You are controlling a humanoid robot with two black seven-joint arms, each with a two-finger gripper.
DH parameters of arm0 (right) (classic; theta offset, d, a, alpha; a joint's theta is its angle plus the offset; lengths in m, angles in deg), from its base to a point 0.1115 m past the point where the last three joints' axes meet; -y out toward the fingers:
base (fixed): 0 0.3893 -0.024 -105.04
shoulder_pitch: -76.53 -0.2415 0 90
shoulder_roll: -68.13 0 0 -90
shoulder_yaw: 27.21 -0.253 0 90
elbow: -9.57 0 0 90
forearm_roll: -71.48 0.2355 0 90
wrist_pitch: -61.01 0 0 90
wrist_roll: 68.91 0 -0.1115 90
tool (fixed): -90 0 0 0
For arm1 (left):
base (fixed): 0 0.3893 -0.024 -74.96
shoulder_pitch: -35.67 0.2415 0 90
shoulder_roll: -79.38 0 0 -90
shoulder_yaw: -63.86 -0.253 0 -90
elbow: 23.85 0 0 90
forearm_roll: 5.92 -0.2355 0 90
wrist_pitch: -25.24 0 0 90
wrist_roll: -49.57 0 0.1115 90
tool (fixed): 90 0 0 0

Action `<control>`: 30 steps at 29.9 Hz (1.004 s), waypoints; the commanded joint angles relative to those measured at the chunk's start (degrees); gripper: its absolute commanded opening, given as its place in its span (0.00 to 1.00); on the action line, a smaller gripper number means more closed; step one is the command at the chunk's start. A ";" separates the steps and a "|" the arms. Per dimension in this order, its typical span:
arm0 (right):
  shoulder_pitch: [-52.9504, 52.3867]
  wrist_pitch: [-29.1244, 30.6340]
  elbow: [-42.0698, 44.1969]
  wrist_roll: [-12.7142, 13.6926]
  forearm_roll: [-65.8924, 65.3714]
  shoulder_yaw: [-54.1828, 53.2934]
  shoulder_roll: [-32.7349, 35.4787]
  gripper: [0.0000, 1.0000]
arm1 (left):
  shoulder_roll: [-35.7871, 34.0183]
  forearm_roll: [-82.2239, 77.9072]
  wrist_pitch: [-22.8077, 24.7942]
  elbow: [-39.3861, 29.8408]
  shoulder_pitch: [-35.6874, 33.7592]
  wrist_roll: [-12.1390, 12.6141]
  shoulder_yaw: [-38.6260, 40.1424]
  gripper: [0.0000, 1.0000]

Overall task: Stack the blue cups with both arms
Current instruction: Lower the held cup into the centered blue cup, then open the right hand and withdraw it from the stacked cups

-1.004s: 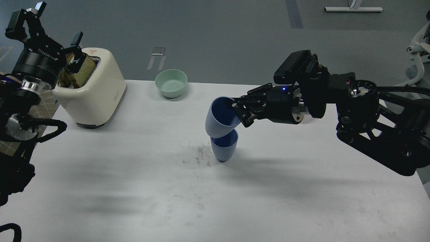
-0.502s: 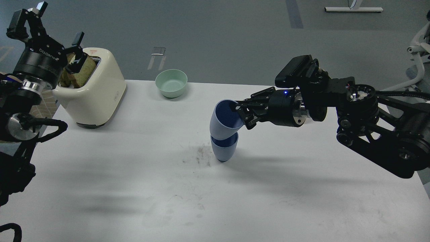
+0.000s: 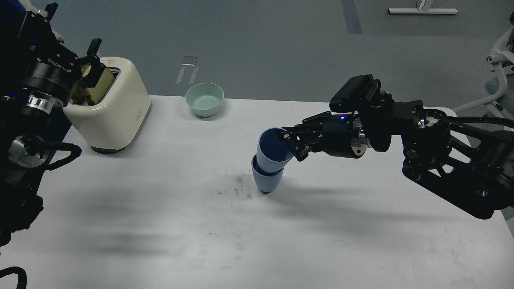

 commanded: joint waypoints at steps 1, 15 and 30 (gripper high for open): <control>0.08 0.00 0.12 0.02 -0.01 0.02 0.00 0.19 | -0.05 0.00 0.06 0.01 0.01 0.00 -0.02 0.98; 0.43 0.00 0.38 0.02 0.07 -0.06 -0.09 0.22 | -0.05 0.00 0.06 0.01 0.01 0.00 -0.02 0.98; -0.01 0.00 2.66 -0.16 1.21 -27.44 -1.50 1.00 | -0.14 -0.08 0.14 -0.08 0.01 0.09 -0.02 0.98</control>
